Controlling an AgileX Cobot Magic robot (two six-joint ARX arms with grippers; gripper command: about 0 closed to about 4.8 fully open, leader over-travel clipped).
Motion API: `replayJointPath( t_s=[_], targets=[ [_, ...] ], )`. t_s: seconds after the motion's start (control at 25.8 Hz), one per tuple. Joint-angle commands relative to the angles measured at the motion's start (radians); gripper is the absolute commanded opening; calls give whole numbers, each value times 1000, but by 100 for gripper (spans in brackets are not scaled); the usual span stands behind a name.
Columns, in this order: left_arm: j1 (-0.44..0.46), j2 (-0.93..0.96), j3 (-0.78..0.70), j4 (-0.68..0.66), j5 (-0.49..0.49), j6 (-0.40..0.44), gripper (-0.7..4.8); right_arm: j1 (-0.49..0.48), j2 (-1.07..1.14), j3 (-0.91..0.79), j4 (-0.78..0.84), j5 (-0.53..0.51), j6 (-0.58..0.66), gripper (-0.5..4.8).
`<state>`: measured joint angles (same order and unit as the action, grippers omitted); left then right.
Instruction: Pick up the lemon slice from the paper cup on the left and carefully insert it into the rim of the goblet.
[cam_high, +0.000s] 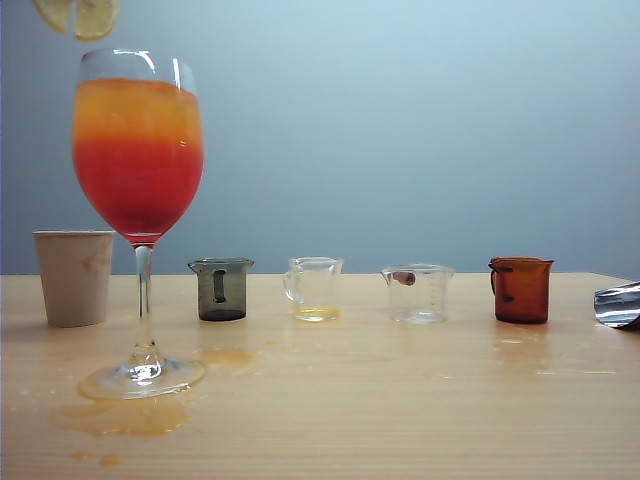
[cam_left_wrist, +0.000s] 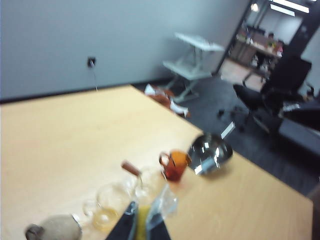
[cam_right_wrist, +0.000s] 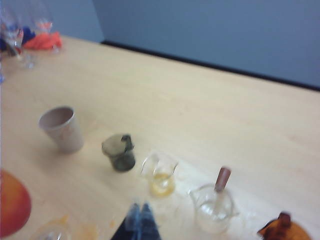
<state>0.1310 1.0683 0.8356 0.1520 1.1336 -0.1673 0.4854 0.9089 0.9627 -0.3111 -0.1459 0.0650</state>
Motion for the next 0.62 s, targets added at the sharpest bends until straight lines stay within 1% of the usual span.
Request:
replayJointPath(
  t_s=[0.04,0.08,0.12,0.19,0.23,0.31,0.39,0.5,0.62],
  targets=[
    [-42,-49,3,-131,-44,114,-5,51,-4,7,-21,-9,6,-5],
    [-61,-76,3,-172,-60,159,-5,82,-4,14,-19,-9,6,-5],
    [-70,-86,3,-184,-60,168,-5,97,-4,17,-17,-7,6,-5],
    [-93,-110,2,-207,-60,167,-5,166,-3,19,-13,30,18,-5],
    [-92,-124,-6,-225,-58,167,-5,211,0,23,-25,64,17,-5],
    [-93,-145,-21,-267,-45,169,-5,271,10,40,-60,98,17,-5],
    [-93,-173,-50,-278,-46,172,-5,315,16,48,-66,104,18,-5],
    [-106,-203,-95,-275,-44,171,-5,364,26,48,-56,132,17,-5],
    [-154,-203,-109,-268,-48,172,-5,370,34,48,-51,132,18,-5]
  ],
)
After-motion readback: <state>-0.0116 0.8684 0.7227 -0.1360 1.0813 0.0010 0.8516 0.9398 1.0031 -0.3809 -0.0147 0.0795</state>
